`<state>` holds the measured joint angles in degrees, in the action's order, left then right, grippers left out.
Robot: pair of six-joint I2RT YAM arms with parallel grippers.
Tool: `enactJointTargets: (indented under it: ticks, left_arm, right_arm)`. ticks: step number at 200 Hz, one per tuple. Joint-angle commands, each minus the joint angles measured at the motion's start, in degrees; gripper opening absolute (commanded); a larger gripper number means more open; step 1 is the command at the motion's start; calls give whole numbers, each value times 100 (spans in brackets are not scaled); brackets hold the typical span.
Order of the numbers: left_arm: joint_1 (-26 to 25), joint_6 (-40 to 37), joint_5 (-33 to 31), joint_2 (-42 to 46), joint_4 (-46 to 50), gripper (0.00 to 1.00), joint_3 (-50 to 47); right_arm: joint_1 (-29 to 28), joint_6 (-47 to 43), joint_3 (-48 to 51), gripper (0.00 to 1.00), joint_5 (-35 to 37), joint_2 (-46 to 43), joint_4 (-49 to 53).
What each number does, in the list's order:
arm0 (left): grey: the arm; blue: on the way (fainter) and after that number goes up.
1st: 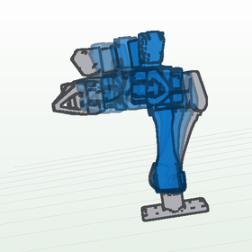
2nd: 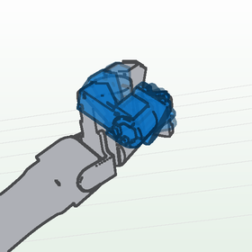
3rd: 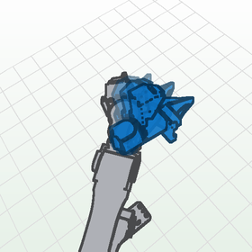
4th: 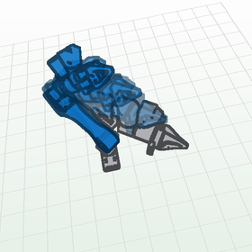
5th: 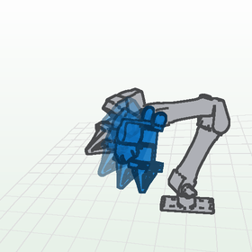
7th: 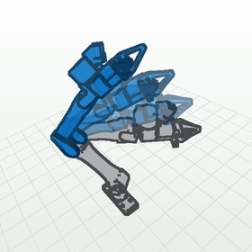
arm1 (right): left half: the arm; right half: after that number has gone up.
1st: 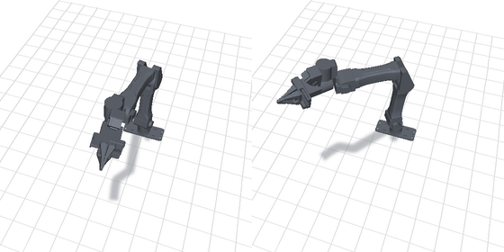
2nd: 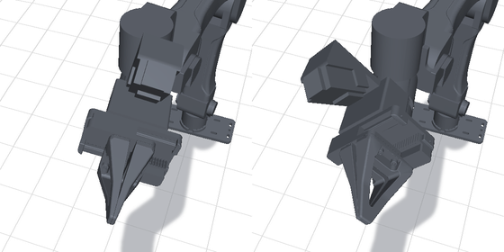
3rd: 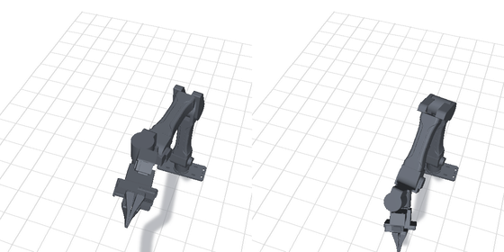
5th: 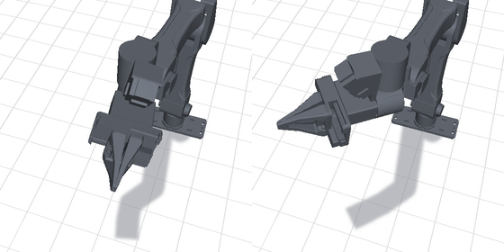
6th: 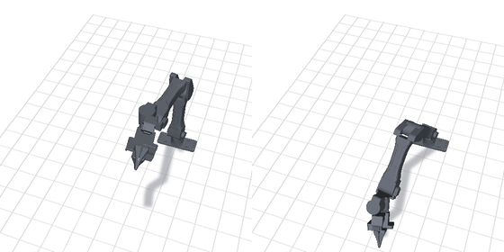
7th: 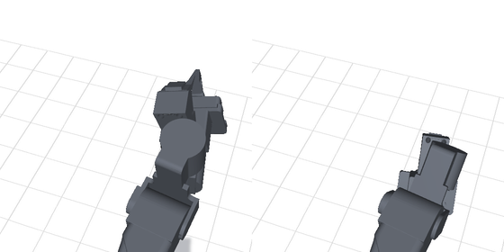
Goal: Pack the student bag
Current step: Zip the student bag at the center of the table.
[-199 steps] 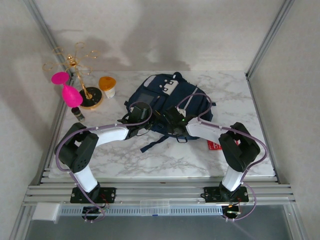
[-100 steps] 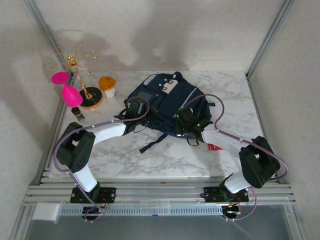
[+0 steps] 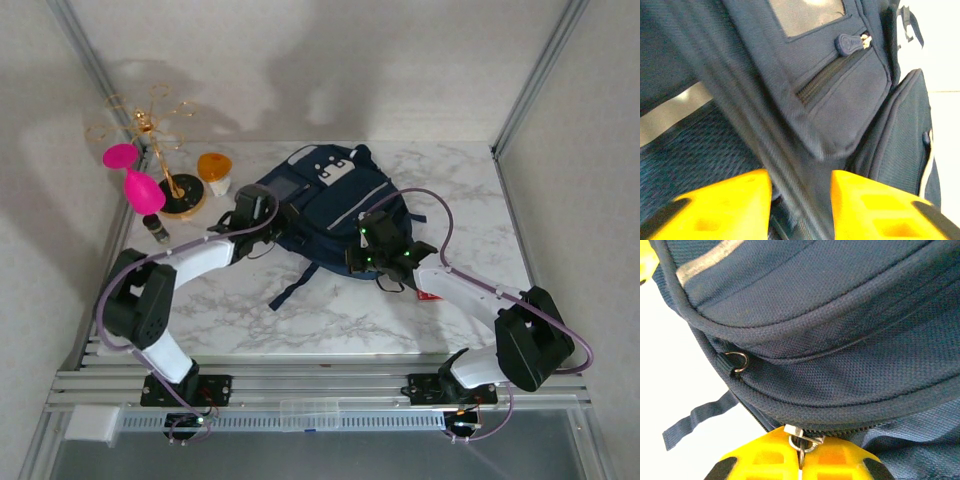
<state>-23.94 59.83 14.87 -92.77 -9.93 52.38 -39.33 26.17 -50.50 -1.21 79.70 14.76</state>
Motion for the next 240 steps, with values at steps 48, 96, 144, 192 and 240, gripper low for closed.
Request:
enactJointTargets:
  ticks: [48,96,144,192,240]
  left_arm:
    - [-1368,2120,-704,556,-1447,51,-863]
    - [-1846,2590,-1256,-141,-1572,38,-426]
    - [-1939,2813,-1980,-359,-1338,7,-363]
    - [-1658,1918,-1959,3,-389,0,-177]
    - [-621,455,-880,539,287,0,-401]
  right_arm:
    - [-189,19,116,0,-497,144,-588]
    - [-189,-33,137,0,-483,144,-758]
    - [-189,-65,105,0,-338,209,-759]
    - [-172,12,-56,0,867,-83,359]
    - [-101,247,0,0,1637,-525,1227]
